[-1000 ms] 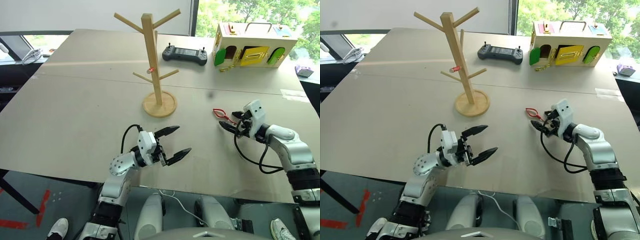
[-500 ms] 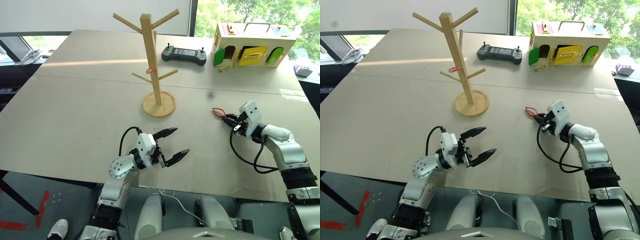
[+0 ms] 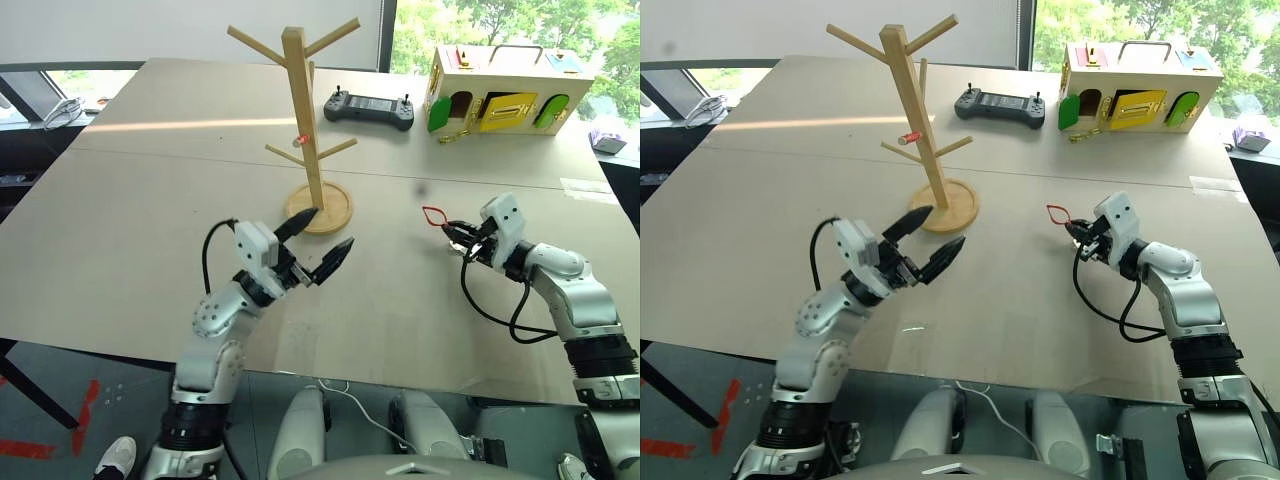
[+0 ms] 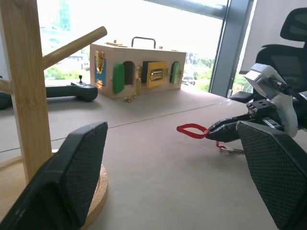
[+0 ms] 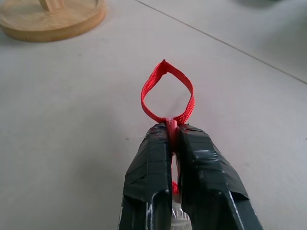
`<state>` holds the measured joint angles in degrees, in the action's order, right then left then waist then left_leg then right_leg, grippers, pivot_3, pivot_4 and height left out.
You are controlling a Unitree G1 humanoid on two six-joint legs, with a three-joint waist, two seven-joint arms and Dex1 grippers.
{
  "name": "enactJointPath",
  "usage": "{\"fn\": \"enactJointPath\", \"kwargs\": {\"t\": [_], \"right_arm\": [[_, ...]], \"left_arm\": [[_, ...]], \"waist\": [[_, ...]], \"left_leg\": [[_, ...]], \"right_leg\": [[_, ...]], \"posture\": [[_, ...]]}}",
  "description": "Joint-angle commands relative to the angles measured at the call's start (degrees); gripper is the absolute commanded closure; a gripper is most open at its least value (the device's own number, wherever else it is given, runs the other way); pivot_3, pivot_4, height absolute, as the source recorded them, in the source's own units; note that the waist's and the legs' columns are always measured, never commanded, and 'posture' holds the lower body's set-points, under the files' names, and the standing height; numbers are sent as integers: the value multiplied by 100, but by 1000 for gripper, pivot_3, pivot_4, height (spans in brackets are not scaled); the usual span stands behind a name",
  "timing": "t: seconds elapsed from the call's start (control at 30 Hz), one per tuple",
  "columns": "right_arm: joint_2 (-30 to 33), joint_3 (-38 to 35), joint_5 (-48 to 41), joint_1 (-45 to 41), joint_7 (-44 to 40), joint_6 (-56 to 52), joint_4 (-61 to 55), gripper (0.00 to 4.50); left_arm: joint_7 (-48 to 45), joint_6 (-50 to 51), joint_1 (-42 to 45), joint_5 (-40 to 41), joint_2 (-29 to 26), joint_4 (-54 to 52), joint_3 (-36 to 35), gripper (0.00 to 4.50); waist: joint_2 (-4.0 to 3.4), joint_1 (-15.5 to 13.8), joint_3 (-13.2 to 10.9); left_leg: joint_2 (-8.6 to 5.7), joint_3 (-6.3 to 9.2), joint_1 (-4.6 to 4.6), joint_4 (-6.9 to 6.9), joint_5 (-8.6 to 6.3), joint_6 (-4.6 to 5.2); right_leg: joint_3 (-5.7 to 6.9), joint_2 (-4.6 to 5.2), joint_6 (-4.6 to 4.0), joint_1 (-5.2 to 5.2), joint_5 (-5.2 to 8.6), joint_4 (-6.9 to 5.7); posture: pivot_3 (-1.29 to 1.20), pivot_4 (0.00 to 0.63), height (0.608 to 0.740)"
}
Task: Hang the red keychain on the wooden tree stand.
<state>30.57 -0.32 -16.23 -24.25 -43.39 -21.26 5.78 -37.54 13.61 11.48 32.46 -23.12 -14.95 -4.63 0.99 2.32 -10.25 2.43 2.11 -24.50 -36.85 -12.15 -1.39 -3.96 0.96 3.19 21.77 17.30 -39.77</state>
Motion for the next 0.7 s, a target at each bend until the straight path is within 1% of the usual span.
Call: {"fn": "enactJointPath", "kwargs": {"t": [0.03,0.07,0.1,0.13,0.17,0.2,0.27,0.37,0.43,0.63,0.7], "right_arm": [[153,-149,-193,-333,-161,-162,-409,4426],[160,-140,-201,-380,-177,-192,-399,4426],[119,-143,-258,-523,-172,-228,-471,4426],[56,-148,-266,-660,-114,-195,-527,4426],[-6,-141,-261,-782,-60,-162,-587,4426],[-59,-112,-255,-880,-18,-170,-677,4426],[-166,-17,-186,-1056,126,-231,-925,4426],[-381,87,-180,-1367,419,-432,-1384,4426],[-479,165,-167,-1500,520,-501,-1660,4426],[-625,432,-203,-1657,680,-879,-2371,4426],[-618,724,-4,-1664,675,-835,-2574,4426]], "left_arm": [[235,1014,504,933,-839,-391,-1106,0],[219,1183,553,1065,-978,-406,-1193,0],[-115,1305,524,1193,-1347,-502,-1318,0],[-346,1230,490,1002,-1674,-569,-1347,0],[-524,1295,493,1057,-1896,-598,-1427,0],[-562,1221,541,1012,-2004,-562,-1500,0],[-622,1175,614,1117,-2032,-454,-1610,0],[-884,1055,532,1023,-2120,-375,-1626,0],[-894,1067,571,1043,-2096,-304,-1677,0],[-1150,1161,523,1276,-2045,-247,-1731,0],[-1097,1222,571,1338,-2039,-187,-1798,0]], "waist": [[-1,42,-4],[-1,51,-4],[-2,49,-3],[2,52,-6],[-1,47,-9],[-6,31,-12],[-7,0,-14],[-6,-12,-15],[-7,-8,-15],[-7,-12,-15],[-7,-8,-15]], "left_leg": [[6,-1,1,-1,0,0],[8,-3,2,-1,0,-1],[8,-7,3,2,0,-1],[5,-11,3,4,0,0],[5,-12,-3,5,0,0],[4,-12,-7,7,0,0],[3,-11,-10,8,0,-1],[3,-5,-12,8,0,-1],[4,-8,-12,8,0,-1],[4,-7,-15,8,0,-1],[4,-7,-15,8,0,-1]], "right_leg": [[-1,-5,0,1,0,-1],[-2,-6,0,1,0,-1],[-4,-5,0,1,0,3],[-5,-1,0,-1,1,9],[-6,0,0,2,1,12],[-6,0,0,5,1,20],[-4,2,-1,8,0,19],[4,2,-1,9,1,18],[3,3,-1,10,1,17],[4,4,-2,11,1,18],[4,4,-2,12,1,16]], "posture": [[0,150,740],[0,150,740],[0,150,740],[0,150,740],[0,150,740],[0,150,740],[0,150,740],[0,150,740],[0,150,740],[0,150,740],[0,150,740]]}}
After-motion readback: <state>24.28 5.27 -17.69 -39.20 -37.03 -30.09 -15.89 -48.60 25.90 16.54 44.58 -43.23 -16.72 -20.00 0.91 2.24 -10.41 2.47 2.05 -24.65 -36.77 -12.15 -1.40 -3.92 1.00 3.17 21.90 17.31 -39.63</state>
